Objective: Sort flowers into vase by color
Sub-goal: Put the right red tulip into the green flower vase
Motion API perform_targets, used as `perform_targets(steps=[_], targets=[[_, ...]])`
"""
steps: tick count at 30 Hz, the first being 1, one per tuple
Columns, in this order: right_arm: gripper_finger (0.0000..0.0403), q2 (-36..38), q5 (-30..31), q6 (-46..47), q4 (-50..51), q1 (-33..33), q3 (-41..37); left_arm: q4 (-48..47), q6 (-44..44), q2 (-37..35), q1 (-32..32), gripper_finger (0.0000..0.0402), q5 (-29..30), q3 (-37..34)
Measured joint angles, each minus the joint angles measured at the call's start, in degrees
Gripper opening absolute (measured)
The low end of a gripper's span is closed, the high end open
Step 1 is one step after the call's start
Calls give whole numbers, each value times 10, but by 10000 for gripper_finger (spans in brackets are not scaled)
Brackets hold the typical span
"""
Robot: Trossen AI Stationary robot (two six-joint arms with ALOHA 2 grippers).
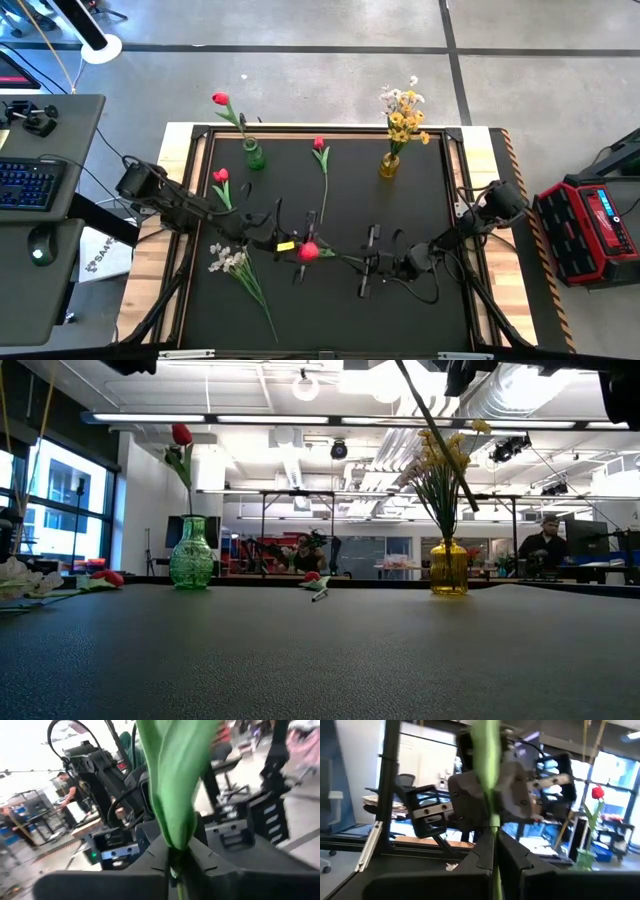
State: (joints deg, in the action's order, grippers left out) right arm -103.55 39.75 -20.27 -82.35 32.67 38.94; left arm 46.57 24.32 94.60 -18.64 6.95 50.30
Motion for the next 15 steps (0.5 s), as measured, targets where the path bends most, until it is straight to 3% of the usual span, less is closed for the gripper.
perform_targets(steps=[4, 10, 12, 15], targets=[[27, 3, 132, 14, 18, 11, 0, -74, 15, -21, -12, 9, 90, 0], [132, 47, 394, -33, 42, 56, 0, -308, -17, -126, -42, 4, 307, 9], [164, 61, 442, -47, 41, 68, 0, -396, -52, -174, -43, 3, 398, 9], [197, 66, 440, -46, 44, 77, 0, -527, -123, -260, -18, 2, 505, 10]])
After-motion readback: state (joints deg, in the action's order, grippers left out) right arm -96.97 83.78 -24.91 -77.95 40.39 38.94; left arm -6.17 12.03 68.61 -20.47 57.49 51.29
